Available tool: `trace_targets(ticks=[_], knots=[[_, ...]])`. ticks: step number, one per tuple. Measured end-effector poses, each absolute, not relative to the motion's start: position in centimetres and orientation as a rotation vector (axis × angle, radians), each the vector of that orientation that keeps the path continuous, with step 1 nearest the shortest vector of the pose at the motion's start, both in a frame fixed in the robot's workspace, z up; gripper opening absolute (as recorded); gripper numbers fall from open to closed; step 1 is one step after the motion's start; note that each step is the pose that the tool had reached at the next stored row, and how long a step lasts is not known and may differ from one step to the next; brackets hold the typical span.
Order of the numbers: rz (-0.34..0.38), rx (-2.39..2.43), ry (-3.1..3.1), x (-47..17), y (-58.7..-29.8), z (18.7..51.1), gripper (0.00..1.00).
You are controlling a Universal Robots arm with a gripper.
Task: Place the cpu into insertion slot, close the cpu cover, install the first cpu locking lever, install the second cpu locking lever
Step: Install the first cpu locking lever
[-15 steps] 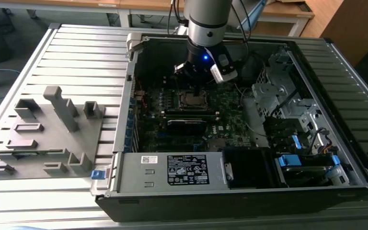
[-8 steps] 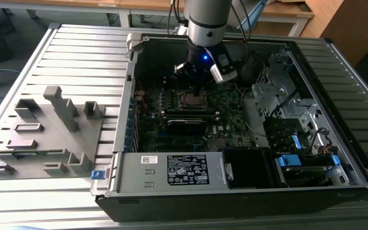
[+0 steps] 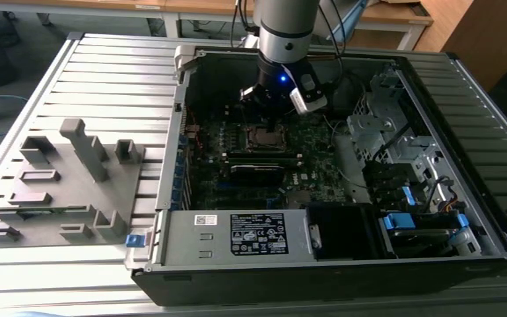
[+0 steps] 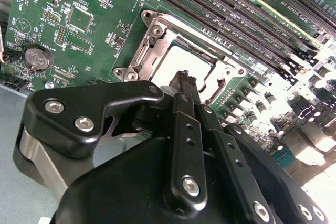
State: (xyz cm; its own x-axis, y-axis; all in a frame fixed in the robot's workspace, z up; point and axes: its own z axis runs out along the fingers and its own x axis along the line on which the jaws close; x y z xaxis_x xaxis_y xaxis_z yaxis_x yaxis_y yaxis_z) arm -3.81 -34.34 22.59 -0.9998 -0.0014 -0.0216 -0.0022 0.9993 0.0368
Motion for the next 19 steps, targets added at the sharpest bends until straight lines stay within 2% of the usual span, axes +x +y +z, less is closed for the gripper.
trace_targets(ticks=[9,19], knots=[[0.057,-0.003,3.12,-3.8,-34.3,22.8,0.11],[0.058,-0.003,3.119,-3.8,-34.3,24.4,0.11]])
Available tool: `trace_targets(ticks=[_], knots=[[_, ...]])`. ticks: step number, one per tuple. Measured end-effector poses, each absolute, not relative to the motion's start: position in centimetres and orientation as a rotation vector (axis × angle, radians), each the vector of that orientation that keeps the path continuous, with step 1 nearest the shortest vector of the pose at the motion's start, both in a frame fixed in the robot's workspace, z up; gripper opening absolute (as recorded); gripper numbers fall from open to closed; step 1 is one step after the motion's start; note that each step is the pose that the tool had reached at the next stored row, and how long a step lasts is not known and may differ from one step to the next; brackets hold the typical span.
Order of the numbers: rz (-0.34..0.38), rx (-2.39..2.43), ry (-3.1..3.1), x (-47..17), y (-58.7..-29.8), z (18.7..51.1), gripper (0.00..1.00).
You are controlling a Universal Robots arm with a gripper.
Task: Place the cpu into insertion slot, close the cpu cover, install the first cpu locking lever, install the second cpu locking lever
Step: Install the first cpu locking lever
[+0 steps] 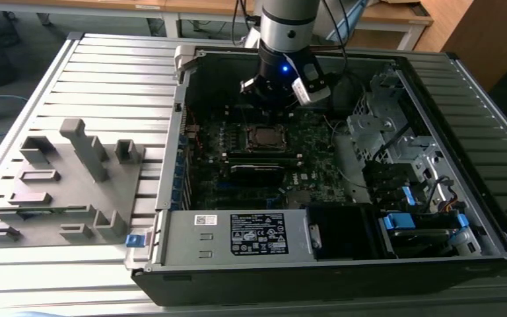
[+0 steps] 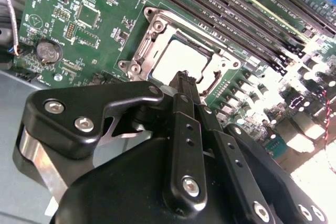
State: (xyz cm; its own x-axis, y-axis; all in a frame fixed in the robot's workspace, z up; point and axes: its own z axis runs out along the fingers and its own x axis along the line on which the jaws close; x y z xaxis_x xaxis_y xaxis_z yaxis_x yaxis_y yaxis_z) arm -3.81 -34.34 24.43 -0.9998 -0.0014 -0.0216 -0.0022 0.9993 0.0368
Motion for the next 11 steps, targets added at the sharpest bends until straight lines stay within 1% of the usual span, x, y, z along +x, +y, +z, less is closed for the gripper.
trace_targets(ticks=[11], knots=[[0.057,-0.003,3.119,-4.57,-34.34,24.4,0.11]])
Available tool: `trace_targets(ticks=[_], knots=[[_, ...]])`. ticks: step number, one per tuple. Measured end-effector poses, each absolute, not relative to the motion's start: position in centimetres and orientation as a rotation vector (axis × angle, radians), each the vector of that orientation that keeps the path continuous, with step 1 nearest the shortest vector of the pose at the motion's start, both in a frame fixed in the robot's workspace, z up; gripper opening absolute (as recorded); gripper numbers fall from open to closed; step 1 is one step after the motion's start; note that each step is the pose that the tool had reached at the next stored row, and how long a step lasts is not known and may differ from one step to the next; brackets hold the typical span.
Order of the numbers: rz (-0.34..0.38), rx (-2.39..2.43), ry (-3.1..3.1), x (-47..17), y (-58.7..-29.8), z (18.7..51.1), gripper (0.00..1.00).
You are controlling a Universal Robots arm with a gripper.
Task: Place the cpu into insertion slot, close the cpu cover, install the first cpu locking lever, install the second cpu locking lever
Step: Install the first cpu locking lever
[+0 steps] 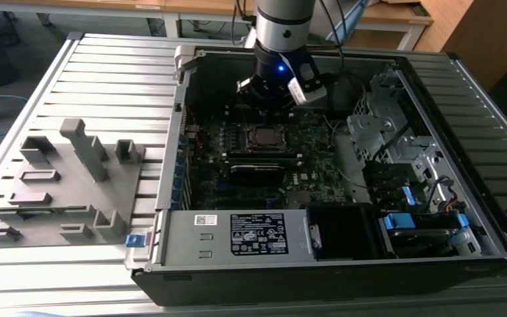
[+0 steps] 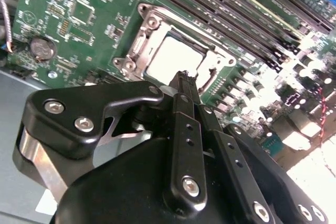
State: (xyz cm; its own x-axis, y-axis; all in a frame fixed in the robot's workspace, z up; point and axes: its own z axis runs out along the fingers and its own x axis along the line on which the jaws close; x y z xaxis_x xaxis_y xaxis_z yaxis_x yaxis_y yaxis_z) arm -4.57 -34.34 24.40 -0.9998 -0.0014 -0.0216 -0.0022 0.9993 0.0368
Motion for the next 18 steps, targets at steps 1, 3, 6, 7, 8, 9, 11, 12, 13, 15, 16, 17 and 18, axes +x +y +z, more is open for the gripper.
trace_targets(ticks=[1,3,6,7,8,9,11,12,13,15,16,17,18], knots=[[0.057,-0.003,3.12,-4.8,-34.3,24.4,0.11],[0.057,-0.003,3.119,-5.3,-34.3,24.4,0.11],[0.057,-0.003,3.119,-6.1,-34.3,24.4,0.11],[0.058,-0.003,3.119,-6.4,-34.3,24.3,0.11],[0.057,-0.003,3.119,-6.6,-34.3,24.3,0.11],[0.057,-0.003,3.119,-6.9,-34.3,24.3,0.11],[0.058,-0.003,3.119,-7.3,-34.3,24.3,0.11],[0.058,-0.003,3.119,-7.4,-34.3,24.3,0.11],[0.058,-0.003,3.119,-7.4,-34.3,24.3,0.11],[0.057,-0.003,3.12,-7.4,-34.3,24.4,0.11],[0.057,-0.003,3.119,-7.4,-34.3,24.5,0.11],[0.057,-0.003,3.119,-7.4,-34.3,24.6,0.11],[0.057,-0.003,3.119,-7.4,-34.3,24.8,0.11]])
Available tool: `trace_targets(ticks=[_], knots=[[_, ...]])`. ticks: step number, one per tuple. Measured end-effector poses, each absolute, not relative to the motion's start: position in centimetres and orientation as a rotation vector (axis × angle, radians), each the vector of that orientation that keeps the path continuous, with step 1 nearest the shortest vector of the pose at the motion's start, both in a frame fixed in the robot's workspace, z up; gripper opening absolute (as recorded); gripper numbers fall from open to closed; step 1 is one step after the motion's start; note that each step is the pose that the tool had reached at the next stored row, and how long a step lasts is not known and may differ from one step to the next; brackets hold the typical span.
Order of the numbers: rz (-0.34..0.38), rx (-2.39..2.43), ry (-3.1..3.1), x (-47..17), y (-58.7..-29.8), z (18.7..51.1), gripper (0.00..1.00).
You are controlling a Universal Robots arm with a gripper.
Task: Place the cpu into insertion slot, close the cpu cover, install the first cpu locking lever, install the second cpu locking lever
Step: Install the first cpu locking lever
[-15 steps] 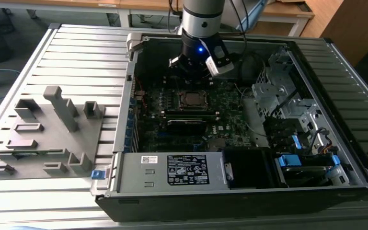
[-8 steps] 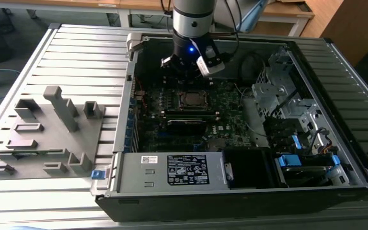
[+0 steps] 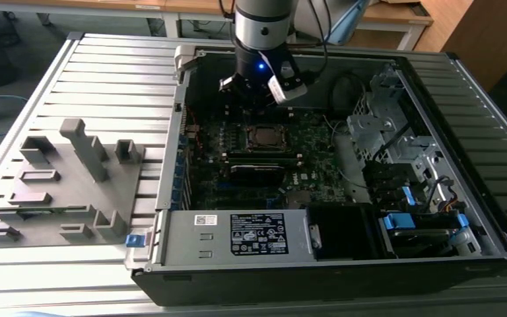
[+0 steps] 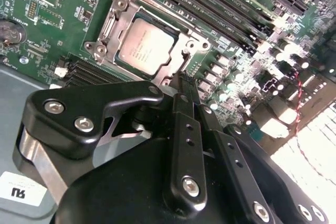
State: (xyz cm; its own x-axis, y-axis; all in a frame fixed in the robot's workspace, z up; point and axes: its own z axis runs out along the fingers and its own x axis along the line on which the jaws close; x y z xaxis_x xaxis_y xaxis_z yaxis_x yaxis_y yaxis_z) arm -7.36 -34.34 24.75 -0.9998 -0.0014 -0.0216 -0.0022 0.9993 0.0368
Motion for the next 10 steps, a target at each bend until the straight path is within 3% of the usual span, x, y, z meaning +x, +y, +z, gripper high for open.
trace_targets(ticks=[10], knots=[[0.058,-0.003,3.119,-7.4,-34.3,25.9,0.11]])
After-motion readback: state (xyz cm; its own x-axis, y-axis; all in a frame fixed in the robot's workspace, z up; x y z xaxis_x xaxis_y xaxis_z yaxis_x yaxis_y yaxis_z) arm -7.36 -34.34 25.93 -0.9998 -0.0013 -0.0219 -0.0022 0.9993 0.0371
